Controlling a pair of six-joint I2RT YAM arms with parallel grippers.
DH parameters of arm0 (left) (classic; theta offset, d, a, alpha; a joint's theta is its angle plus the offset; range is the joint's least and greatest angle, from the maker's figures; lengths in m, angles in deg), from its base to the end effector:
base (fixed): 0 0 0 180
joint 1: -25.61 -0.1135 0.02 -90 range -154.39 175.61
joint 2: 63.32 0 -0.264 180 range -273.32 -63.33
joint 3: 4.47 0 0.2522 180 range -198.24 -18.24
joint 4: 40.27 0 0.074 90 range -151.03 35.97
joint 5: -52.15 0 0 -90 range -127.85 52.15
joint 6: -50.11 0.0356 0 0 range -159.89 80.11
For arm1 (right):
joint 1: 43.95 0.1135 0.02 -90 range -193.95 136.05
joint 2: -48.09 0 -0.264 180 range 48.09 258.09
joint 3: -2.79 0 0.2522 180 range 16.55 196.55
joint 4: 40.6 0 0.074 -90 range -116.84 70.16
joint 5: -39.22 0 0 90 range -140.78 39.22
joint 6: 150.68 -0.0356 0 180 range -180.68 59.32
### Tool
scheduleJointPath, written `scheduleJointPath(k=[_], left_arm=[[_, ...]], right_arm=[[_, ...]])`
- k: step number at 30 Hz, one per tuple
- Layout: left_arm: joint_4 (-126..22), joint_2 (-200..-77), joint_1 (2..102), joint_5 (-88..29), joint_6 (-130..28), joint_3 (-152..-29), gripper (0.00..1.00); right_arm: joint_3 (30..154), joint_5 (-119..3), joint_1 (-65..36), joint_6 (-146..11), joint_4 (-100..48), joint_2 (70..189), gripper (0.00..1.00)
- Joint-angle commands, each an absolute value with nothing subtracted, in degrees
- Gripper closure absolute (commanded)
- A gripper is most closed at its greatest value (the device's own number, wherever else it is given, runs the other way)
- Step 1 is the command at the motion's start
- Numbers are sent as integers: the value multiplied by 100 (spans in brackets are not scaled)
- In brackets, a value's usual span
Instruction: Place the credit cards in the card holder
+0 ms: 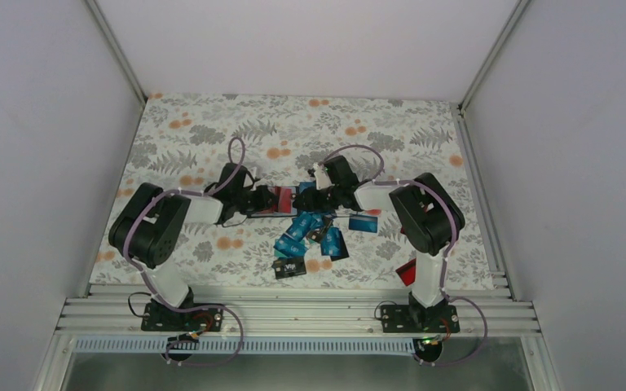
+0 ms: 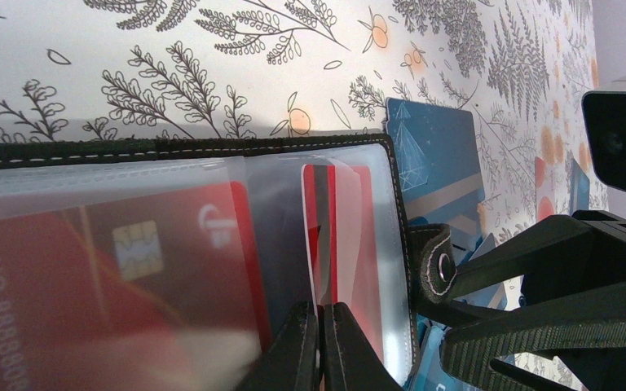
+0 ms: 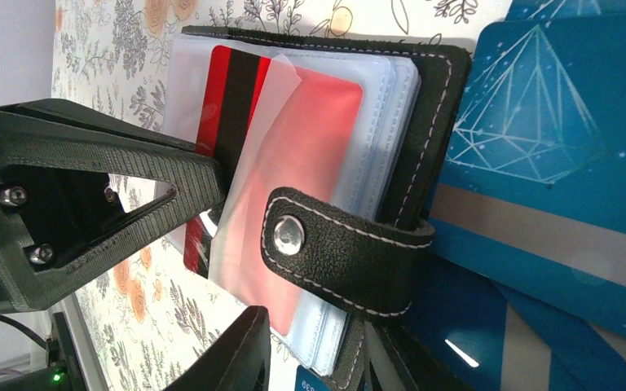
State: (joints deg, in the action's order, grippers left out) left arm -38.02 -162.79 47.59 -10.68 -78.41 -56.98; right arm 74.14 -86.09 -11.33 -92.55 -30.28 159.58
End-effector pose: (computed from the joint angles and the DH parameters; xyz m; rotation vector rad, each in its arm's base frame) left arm 0.2820 -0.1314 0.1152 -0.1097 2.4991 -1.0426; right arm 0.3049 0.2195 0.1171 -0.3168 2.6179 1.2077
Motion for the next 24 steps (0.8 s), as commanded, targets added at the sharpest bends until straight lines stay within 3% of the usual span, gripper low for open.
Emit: scheduleJointPath(k=[1, 24], left_arm=[[-4188, -16534, 4841, -913, -7854, -5687, 98], [-4581, -16816, 5120, -1022, -8629, -5896, 97]], right_arm=[[7612, -8731, -1158, -9237, -3034, 16057, 69], [7597, -8943, -1171, -9375, -3211, 16110, 72]])
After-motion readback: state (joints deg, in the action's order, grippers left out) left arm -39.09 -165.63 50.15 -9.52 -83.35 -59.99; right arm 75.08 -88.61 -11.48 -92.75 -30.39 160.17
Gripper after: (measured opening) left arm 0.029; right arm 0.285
